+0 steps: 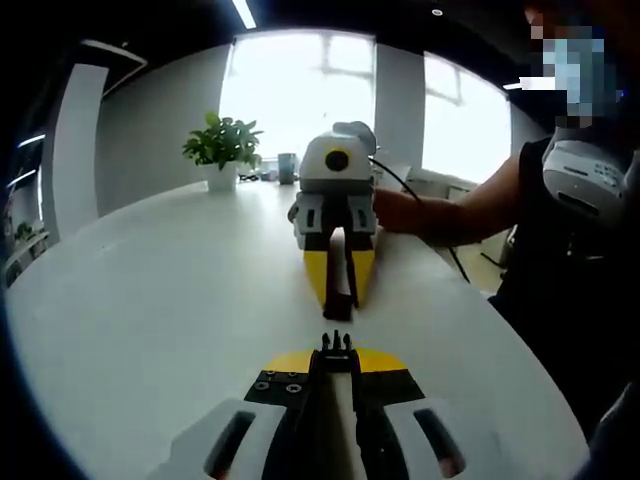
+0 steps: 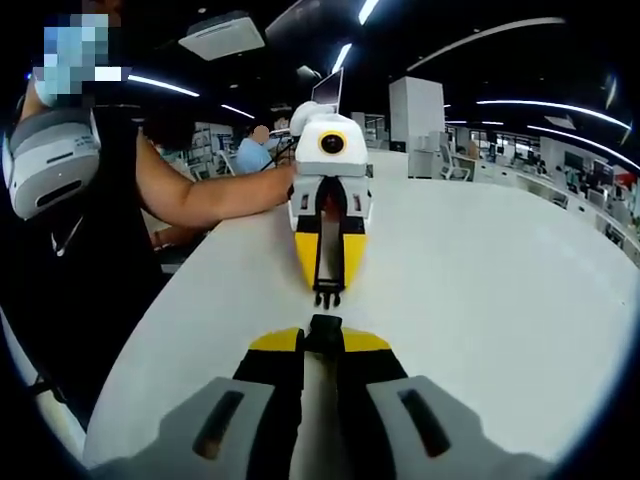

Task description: Snap the two parts of the plastic buckle together until the buckle closes and remains connected.

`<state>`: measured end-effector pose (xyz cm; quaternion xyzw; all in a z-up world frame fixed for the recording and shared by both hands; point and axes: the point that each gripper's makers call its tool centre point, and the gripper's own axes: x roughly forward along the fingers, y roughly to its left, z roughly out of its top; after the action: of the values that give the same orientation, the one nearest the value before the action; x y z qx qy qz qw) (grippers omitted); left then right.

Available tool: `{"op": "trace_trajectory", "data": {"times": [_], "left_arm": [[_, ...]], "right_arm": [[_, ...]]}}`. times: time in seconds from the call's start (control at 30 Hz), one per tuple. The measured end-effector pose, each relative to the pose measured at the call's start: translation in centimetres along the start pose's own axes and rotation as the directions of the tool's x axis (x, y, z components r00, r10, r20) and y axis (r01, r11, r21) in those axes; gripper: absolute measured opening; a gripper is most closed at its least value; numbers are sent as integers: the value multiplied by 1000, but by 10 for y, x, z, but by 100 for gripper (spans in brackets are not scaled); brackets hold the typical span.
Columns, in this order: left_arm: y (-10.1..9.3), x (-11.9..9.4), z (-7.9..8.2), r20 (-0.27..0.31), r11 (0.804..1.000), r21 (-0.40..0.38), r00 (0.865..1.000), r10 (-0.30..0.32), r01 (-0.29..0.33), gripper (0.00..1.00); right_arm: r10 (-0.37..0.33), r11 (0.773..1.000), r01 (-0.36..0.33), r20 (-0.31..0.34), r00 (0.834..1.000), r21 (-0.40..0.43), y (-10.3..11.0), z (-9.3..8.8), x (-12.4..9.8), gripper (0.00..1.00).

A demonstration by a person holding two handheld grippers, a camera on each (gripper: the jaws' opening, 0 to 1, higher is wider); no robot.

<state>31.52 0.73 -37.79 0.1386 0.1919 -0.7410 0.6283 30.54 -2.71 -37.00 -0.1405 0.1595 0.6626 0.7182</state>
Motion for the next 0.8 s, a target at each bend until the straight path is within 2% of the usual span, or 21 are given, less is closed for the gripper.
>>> {"op": "trace_trajectory", "data": {"times": [0.8], "left_arm": [[-1,7,4,13,1000,26,1000,-16,15,11]], "right_arm": [[11,1000,-11,-1,1000,-8,2,0,5,11]]}}
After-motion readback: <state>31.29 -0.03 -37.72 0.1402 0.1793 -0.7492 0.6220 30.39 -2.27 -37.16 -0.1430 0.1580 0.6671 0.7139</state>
